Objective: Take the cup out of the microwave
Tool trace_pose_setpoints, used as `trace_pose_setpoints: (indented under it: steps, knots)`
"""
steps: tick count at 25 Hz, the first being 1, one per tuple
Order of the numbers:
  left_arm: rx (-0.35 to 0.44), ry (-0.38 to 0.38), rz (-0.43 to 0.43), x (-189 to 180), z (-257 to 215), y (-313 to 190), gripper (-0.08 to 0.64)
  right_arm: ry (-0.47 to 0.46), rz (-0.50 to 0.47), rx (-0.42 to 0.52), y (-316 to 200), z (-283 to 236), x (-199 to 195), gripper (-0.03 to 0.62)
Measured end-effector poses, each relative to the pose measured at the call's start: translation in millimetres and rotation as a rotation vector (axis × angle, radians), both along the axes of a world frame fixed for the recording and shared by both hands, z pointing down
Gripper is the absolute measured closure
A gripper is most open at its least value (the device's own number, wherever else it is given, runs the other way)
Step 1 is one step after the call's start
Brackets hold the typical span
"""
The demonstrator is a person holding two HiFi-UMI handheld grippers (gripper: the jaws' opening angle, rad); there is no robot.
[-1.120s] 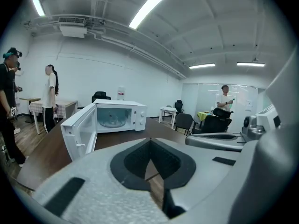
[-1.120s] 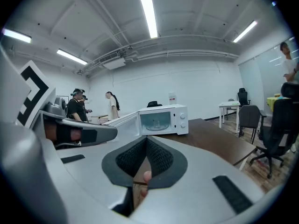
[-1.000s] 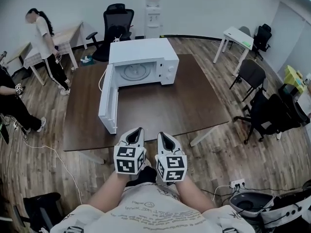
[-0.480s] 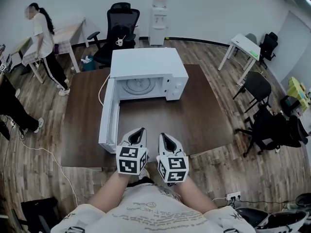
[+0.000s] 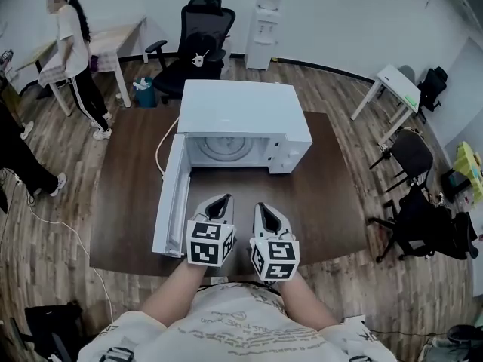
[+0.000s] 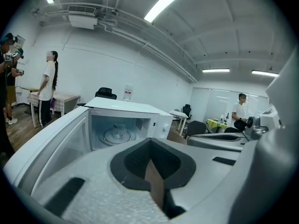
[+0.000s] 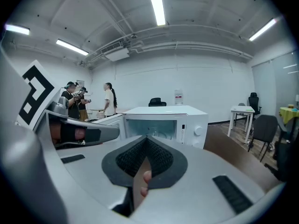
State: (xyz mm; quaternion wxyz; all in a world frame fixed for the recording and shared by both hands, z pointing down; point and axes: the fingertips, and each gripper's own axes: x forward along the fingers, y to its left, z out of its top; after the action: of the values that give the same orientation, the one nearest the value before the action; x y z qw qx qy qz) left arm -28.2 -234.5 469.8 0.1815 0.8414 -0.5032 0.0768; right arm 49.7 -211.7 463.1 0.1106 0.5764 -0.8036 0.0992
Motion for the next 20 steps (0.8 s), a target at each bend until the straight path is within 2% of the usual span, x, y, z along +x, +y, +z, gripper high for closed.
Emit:
trace_pose_setpoints:
  steps: [5,12,20]
  knots:
    - [0.004,-0.007,-0.009,-3,-2,-22,0.546,-0.005,0.0,-0.01,-24,-1,1,0.583]
    - [-0.041,-0.002,-0.031,-11,14,-42,0.546,0.0,-0.029,-0.043,-49,8,-10,0.583]
    - [-0.043,0.004,-0.049,3,29,-68,0.546,0.008,-0.071,-0.066,-69,18,1,0.583]
